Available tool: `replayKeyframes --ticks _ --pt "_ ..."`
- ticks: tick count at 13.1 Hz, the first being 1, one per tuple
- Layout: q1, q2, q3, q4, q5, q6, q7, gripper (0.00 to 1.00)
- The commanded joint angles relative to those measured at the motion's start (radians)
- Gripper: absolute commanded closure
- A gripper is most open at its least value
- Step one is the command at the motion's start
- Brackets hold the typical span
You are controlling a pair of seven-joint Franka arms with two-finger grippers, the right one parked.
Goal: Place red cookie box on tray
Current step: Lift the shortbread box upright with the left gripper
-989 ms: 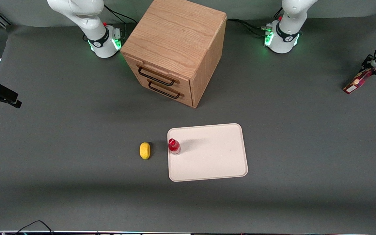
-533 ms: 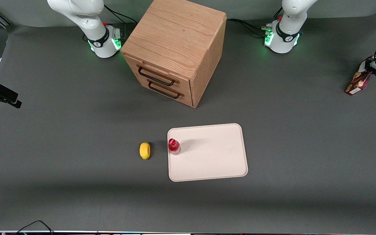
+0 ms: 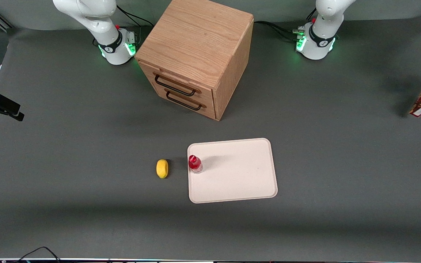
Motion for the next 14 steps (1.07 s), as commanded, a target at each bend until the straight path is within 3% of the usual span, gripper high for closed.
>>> replayKeyframes --ticks 1,8,11,14 --pt "-0.004 -0.076 -0.027 0.143 -0.02 -0.22 -0.025 1.0" --pt "-0.036 -0.109 -0.045 0.536 0.077 -0.679 -0.14 1.0" --pt "-0.071 -0.126 -0.07 0.572 0.084 -0.765 -0.273 1.0" --pt "-0.102 -0.16 -0.192 0.57 0.109 -0.793 -0.503 1.0"
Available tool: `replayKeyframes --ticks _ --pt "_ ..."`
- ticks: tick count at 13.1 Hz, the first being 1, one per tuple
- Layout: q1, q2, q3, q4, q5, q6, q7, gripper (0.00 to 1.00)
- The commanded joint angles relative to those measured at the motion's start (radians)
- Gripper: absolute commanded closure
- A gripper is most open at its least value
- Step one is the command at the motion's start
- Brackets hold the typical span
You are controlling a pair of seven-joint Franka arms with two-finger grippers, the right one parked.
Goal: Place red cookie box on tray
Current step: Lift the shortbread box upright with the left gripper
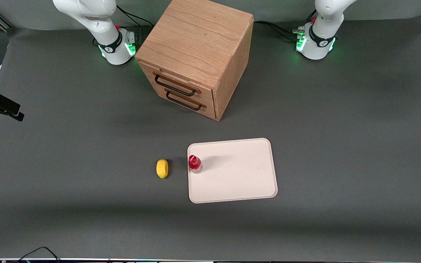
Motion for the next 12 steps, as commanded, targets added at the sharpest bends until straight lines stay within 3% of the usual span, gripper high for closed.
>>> replayKeyframes --ticks 1,5,12 --pt "-0.024 -0.043 -0.13 0.011 0.051 -0.052 -0.225 1.0" --pt "-0.048 -0.057 -0.403 0.065 0.1 -0.165 -0.679 1.0" --pt "-0.073 0.061 -0.829 0.077 0.099 -0.133 -1.477 1.0"
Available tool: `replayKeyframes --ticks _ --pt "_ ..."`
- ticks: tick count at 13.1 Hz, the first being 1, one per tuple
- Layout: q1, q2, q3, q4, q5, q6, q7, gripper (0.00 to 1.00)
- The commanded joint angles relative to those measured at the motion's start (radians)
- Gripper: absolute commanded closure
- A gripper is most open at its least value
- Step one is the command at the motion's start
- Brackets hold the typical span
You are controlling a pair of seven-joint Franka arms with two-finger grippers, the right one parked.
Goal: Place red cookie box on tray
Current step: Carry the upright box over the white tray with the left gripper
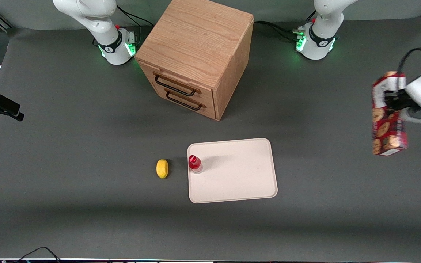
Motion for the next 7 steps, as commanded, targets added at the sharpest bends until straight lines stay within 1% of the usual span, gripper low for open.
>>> replayKeyframes --ticks 1,2,3,5,7 --pt "-0.014 0.077 -0.126 0.025 0.018 0.034 -0.297 1.0" --pt "-0.027 0.098 -0.16 0.025 0.023 0.057 -0.384 1.0" --pt "-0.056 0.12 -0.174 0.025 0.038 0.073 -0.463 1.0" --pt "-0.137 0.177 -0.176 0.025 0.076 0.12 -0.592 1.0" --pt "-0.217 0.252 -0.174 0.025 0.133 0.178 -0.713 1.0"
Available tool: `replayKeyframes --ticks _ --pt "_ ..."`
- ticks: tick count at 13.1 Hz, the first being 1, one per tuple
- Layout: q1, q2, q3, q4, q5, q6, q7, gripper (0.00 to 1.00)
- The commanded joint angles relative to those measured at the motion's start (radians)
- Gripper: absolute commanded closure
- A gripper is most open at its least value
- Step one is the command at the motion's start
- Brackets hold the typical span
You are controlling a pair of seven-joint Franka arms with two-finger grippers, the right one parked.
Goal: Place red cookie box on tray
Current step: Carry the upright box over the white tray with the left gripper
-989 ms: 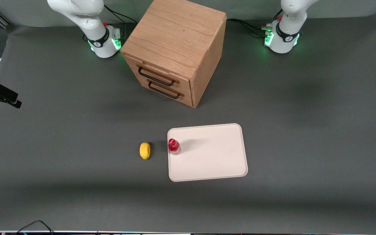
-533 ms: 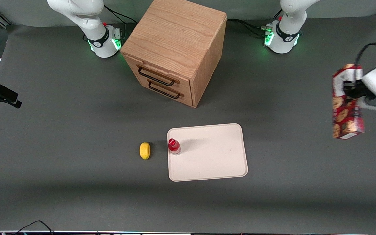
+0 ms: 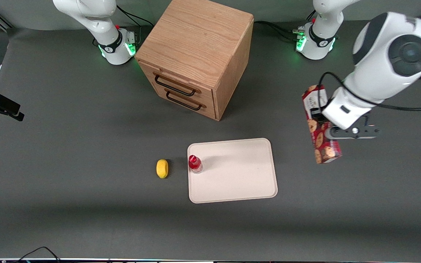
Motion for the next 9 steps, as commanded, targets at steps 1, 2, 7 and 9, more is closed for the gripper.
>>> replayKeyframes --ticks 1,2,7,9 --pt "-0.102 0.117 0.005 0.026 0.076 0.072 -0.168 1.0" --pt "-0.131 0.152 0.007 0.026 0.102 0.117 -0.193 1.0" --pt "-0.203 0.364 0.014 0.026 0.312 0.296 -0.363 1.0" --pt "-0.217 0.442 0.014 0.021 0.395 0.339 -0.424 1.0"
